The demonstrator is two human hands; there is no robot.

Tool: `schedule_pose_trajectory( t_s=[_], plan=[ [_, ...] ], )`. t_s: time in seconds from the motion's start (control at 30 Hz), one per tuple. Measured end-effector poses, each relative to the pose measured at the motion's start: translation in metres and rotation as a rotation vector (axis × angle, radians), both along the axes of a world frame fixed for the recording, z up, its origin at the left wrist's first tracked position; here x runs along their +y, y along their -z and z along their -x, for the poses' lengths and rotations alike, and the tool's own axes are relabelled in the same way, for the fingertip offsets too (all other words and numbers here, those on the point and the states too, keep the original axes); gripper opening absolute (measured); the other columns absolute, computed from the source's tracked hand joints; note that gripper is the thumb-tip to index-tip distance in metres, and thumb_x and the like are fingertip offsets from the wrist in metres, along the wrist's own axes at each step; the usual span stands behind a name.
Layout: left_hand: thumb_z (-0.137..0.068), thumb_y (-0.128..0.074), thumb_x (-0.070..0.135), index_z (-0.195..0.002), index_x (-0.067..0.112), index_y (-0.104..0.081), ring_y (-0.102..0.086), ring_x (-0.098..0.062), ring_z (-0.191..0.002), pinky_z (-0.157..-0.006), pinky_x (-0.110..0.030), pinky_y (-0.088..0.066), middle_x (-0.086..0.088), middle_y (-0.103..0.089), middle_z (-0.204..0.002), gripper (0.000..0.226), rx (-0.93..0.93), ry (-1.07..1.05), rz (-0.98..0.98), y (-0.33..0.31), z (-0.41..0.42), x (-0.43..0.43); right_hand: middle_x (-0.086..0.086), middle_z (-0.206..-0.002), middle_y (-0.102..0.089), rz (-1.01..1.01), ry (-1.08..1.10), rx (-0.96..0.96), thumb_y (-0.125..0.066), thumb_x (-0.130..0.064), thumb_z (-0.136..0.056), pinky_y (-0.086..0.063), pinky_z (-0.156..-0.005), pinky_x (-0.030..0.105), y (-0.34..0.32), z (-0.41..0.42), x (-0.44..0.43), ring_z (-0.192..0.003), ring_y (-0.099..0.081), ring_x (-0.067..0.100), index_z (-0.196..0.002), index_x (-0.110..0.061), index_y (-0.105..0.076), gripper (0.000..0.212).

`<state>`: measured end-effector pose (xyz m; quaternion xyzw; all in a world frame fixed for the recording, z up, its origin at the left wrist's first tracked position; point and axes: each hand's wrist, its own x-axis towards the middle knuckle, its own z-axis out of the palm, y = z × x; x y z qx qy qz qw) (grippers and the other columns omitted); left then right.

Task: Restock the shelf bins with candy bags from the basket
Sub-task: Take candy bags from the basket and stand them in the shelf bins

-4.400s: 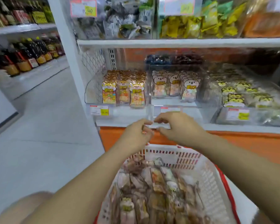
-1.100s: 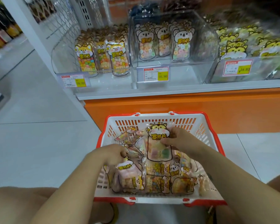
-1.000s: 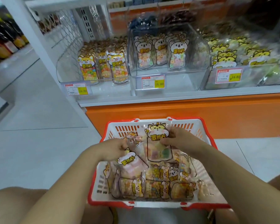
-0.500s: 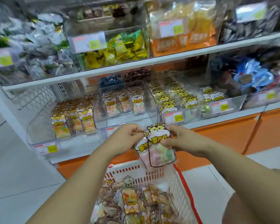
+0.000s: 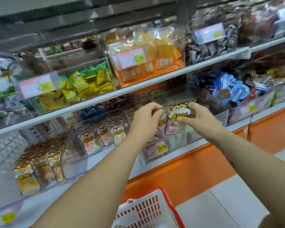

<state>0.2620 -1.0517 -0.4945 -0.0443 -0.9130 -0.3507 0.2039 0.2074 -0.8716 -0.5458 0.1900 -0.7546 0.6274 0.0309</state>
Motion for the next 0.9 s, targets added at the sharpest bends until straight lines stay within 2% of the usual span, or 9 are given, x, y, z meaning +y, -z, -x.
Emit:
schedule_pose_trajectory(
  t_s=[0.1, 0.2, 0.37, 0.5, 0.57, 0.63, 0.7, 0.83, 0.9],
  plan=[
    [-0.101, -0.057, 0.025, -0.093, 0.023, -0.067, -0.061, -0.012, -0.076, -0.069, -0.027, -0.046, 0.008, -0.068, -0.083, 0.013, 0.001, 0.0, 0.047, -0.003, 0.029, 0.01, -0.002, -0.106, -0.071, 0.051, 0.092, -0.017, -0.075, -0.017, -0.088, -0.052, -0.085, 0.031, 0.008, 0.017, 0.004, -0.096, -0.066, 0.014, -0.113, -0.017, -0.062, 0.029],
    [-0.101, -0.056, 0.025, -0.096, 0.022, -0.067, -0.06, -0.009, -0.076, -0.066, -0.028, -0.043, 0.008, -0.068, -0.086, 0.013, -0.016, -0.006, 0.119, 0.001, 0.05, 0.016, -0.004, -0.099, -0.07, 0.057, 0.127, -0.021, -0.075, -0.012, -0.087, -0.051, -0.083, 0.028, 0.015, 0.03, 0.006, -0.089, -0.065, 0.01, -0.104, -0.017, -0.06, 0.023],
    [-0.103, -0.054, 0.027, -0.113, 0.025, -0.065, -0.061, -0.011, -0.086, -0.072, -0.03, -0.045, 0.006, -0.068, -0.104, 0.016, -0.125, 0.001, 0.274, 0.005, 0.069, 0.018, -0.007, -0.087, -0.067, -0.061, 0.168, -0.047, -0.078, -0.018, -0.084, -0.049, -0.07, 0.025, 0.029, 0.05, 0.01, -0.077, -0.063, 0.01, -0.096, -0.018, -0.063, 0.019],
    [-0.096, -0.063, 0.025, -0.136, 0.025, -0.049, -0.063, -0.021, -0.094, -0.075, -0.037, -0.054, -0.002, -0.066, -0.115, 0.042, -0.276, 0.063, 0.525, 0.01, 0.073, 0.012, -0.009, -0.07, -0.052, -0.085, 0.162, -0.084, -0.077, -0.016, -0.085, -0.036, -0.052, 0.011, 0.036, 0.05, 0.017, -0.064, -0.049, 0.01, -0.08, -0.02, -0.056, 0.023],
    [-0.093, -0.067, 0.029, -0.133, 0.027, -0.043, -0.065, -0.026, -0.089, -0.076, -0.044, -0.057, -0.006, -0.067, -0.108, 0.046, -0.265, 0.047, 0.63, 0.013, 0.076, 0.009, -0.003, -0.08, -0.064, -0.029, 0.184, -0.114, -0.077, -0.014, -0.085, -0.045, -0.062, 0.015, 0.037, 0.05, 0.022, -0.076, -0.063, 0.018, -0.093, -0.014, -0.063, 0.016],
    [-0.092, -0.068, 0.03, -0.123, 0.027, -0.04, -0.064, -0.029, -0.087, -0.074, -0.046, -0.057, -0.007, -0.066, -0.104, 0.042, -0.26, 0.034, 0.706, 0.011, 0.08, 0.007, 0.002, -0.093, -0.073, 0.028, 0.201, -0.151, -0.076, -0.013, -0.085, -0.057, -0.081, 0.033, 0.037, 0.048, 0.023, -0.091, -0.069, 0.023, -0.102, -0.013, -0.066, 0.02],
    [-0.091, -0.069, 0.028, -0.115, 0.025, -0.039, -0.062, -0.03, -0.085, -0.071, -0.046, -0.056, -0.009, -0.063, -0.103, 0.038, -0.283, 0.032, 0.778, 0.002, 0.085, 0.006, 0.003, -0.099, -0.074, 0.066, 0.208, -0.179, -0.076, -0.011, -0.084, -0.056, -0.091, 0.043, 0.039, 0.048, 0.023, -0.096, -0.07, 0.023, -0.106, -0.014, -0.067, 0.023],
    [-0.091, -0.065, 0.016, -0.119, 0.021, -0.043, -0.06, -0.027, -0.077, -0.057, -0.037, -0.049, -0.009, -0.059, -0.096, 0.035, -0.273, 0.044, 0.944, -0.008, 0.091, 0.016, 0.002, -0.099, -0.074, 0.083, 0.219, -0.173, -0.077, -0.013, -0.084, -0.056, -0.091, 0.044, 0.039, 0.047, 0.022, -0.095, -0.07, 0.022, -0.104, -0.016, -0.066, 0.023],
    [-0.092, -0.064, 0.013, -0.124, 0.019, -0.045, -0.06, -0.031, -0.08, -0.059, -0.037, -0.047, -0.012, -0.061, -0.101, 0.037, -0.284, 0.054, 0.967, 0.001, 0.092, 0.022, 0.002, -0.098, -0.074, 0.089, 0.22, -0.175, -0.077, -0.013, -0.084, -0.057, -0.09, 0.042, 0.038, 0.045, 0.022, -0.095, -0.07, 0.022, -0.103, -0.015, -0.066, 0.021]
  ],
)
